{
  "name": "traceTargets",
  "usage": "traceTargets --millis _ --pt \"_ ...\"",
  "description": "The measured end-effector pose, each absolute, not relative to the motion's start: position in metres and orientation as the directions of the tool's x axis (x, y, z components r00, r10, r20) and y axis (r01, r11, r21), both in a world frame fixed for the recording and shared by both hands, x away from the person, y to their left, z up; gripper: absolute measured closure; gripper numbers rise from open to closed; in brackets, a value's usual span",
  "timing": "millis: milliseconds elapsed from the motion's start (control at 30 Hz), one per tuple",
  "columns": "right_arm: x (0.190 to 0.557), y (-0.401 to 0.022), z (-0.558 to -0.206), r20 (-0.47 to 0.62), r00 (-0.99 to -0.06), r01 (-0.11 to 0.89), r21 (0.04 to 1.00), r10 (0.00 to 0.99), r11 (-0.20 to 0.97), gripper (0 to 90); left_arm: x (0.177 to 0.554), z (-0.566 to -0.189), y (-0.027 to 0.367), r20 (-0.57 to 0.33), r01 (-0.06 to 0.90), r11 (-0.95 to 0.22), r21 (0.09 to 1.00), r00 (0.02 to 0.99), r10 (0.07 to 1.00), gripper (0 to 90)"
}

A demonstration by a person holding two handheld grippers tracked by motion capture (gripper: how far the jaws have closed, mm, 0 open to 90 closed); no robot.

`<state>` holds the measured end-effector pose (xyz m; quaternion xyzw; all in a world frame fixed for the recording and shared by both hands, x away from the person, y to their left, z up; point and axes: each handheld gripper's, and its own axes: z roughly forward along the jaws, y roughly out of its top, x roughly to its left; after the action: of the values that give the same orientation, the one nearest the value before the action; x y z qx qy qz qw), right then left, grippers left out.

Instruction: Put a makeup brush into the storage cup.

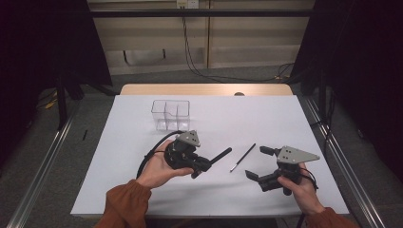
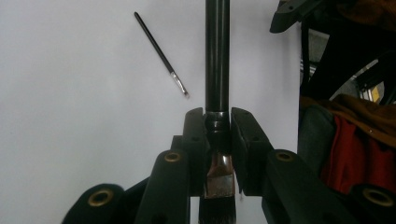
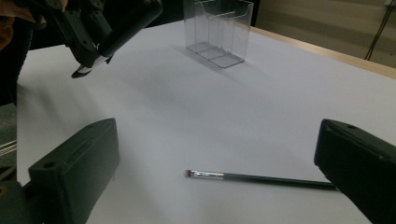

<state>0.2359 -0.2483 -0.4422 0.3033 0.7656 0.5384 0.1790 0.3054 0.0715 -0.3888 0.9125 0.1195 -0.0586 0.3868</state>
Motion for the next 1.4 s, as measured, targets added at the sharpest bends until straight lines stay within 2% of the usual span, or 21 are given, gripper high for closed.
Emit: traceTargets --millis 867,1400 --pt "0.249 -0.229 -0.433 0.037 -0.842 0.274 0.889 0.538 0.366 0.6 0.305 -0.378 0.061 -0.148 0.196 -0.802 0.564 0.98 0.135 76.8" --pt "0.264 -0.213 -0.423 0.092 -0.893 0.328 0.803 0.44 0.498 1.4 0.311 -0.376 0.058 -0.13 0.167 -0.85 0.499 0.985 0.117 76.9"
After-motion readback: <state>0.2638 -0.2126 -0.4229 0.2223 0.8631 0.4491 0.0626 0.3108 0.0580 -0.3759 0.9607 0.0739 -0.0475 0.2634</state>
